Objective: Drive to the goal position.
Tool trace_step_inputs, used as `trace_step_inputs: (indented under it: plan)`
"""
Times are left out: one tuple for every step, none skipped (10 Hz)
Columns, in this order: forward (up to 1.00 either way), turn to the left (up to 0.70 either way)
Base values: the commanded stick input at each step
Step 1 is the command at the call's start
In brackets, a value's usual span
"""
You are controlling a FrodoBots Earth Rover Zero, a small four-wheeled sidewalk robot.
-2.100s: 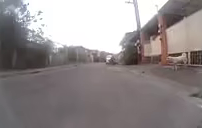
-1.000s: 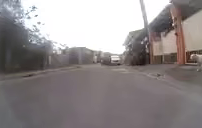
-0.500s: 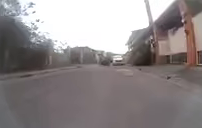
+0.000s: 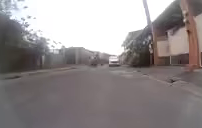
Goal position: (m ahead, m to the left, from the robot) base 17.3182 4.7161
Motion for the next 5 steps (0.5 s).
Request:
trace_step_inputs:
  plan:
    - [1.0,0.0]
    - [1.0,0.0]
    - [1.0,0.0]
    - [1.0,0.0]
    - [1.0,0.0]
